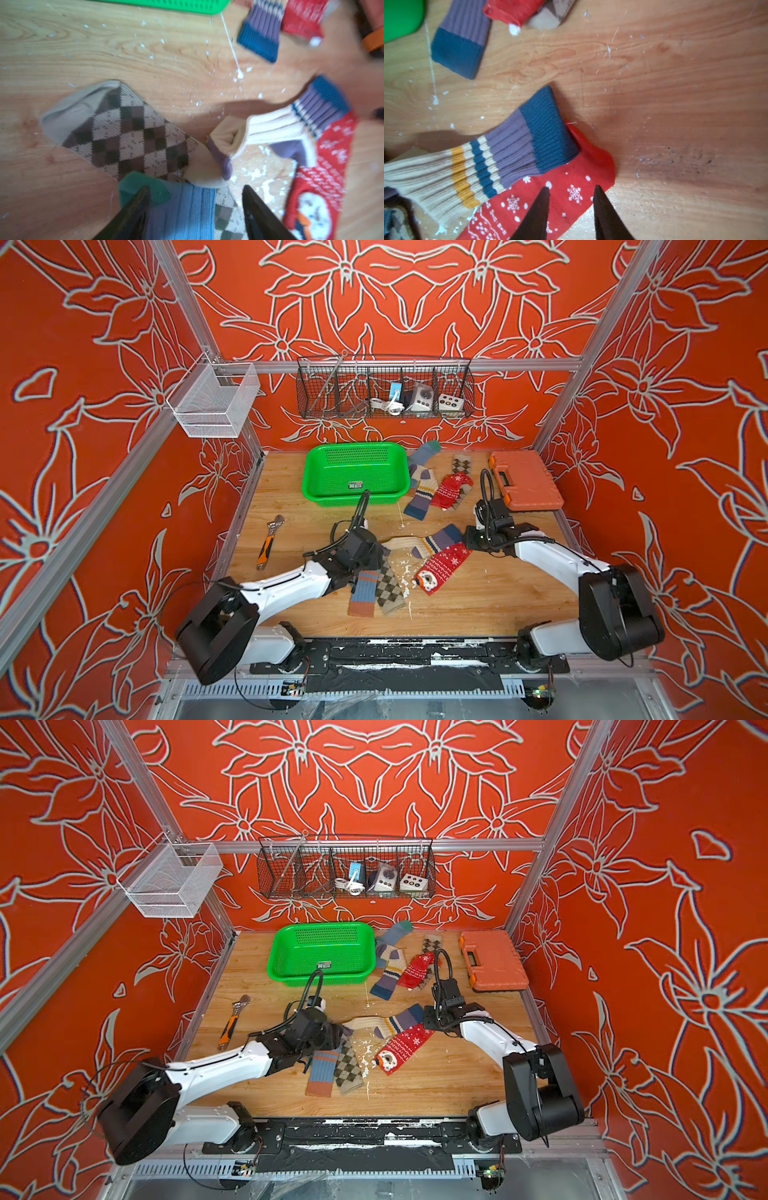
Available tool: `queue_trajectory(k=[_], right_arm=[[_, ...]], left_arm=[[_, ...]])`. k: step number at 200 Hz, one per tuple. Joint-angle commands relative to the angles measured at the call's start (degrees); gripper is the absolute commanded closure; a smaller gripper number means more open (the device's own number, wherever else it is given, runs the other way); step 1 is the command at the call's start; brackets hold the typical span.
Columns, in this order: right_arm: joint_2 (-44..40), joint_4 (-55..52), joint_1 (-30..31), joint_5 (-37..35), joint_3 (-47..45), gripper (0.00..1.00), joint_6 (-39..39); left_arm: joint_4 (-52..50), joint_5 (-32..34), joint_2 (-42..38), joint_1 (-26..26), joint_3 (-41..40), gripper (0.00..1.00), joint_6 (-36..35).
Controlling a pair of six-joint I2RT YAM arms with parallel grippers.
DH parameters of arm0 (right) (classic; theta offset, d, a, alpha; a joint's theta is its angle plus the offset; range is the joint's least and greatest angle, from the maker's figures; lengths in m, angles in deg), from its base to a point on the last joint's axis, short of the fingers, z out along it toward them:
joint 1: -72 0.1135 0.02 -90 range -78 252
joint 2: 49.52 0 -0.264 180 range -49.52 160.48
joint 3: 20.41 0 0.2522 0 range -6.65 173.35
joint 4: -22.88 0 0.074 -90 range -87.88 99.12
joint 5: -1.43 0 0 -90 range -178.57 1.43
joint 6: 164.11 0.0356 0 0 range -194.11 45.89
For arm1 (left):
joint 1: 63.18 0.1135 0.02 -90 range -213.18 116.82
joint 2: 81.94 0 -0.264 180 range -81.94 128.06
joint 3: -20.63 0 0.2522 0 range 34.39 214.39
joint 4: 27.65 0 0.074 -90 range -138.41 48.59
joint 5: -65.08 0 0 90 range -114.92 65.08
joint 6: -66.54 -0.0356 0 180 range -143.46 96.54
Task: Place the socks together as a pair
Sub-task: Place the sock at the center of the board, then move the sock to the center of the board.
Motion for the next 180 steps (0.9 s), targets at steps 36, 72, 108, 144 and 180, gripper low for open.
queue_trajectory(k=[36,72,108,144,180], right_arm=[[7.27,1.64,-0.34,0.66,0.38,0.66,0.8],[8.78,1.74,-0.62,0.74,0.73,0.84,0.82],[5.65,1.29,-2.47,0.17,-0.34,1.0,0.64],[-2.53,-1.67,-6.34,-2.8,-1.17,1.0,-0.15],[-12.52,-3.0,-11.8,-4.77,-2.89,1.0,0.15]], left_arm=[[12.8,-11.2,-0.65,10.01,-7.43,0.28,5.31],[15.18,-11.29,3.22,13.99,-8.37,0.35,7.17],[16.0,-12.15,6.7,17.46,-7.92,0.51,9.69],[16.43,-12.96,6.47,21.72,-8.03,0.57,10.15],[15.6,-12.34,5.78,23.69,-7.3,0.57,9.45]])
